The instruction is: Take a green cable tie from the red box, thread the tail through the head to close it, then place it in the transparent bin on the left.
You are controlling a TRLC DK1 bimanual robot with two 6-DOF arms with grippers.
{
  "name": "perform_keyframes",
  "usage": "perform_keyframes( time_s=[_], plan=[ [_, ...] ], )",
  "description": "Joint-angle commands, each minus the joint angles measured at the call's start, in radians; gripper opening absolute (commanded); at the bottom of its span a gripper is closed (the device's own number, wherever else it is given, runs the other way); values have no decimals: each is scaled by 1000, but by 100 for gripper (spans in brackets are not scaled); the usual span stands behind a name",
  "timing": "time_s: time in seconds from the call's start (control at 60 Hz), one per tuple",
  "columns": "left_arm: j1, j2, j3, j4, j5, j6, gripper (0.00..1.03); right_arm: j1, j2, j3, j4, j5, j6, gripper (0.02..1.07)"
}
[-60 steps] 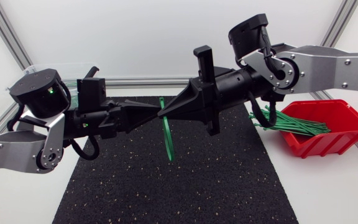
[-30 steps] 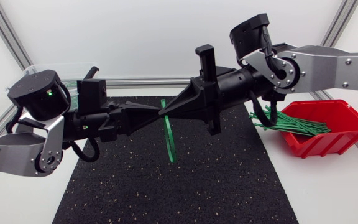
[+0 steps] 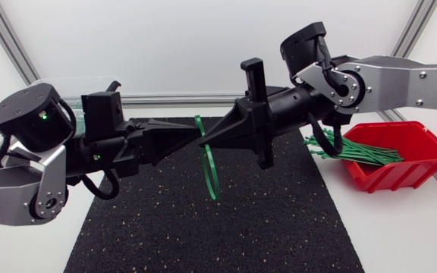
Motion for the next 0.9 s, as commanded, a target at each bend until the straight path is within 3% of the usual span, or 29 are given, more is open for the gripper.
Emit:
perform_keyframes(
  time_s=[0.0, 0.883],
  plan=[
    [-25, -21, -27, 20, 26, -6, 3, -17, 20, 41, -8, 8, 16, 8],
    [-64, 16, -41, 28, -24, 81, 3, -42, -3, 47, -45, 12, 19, 8]
  ],
)
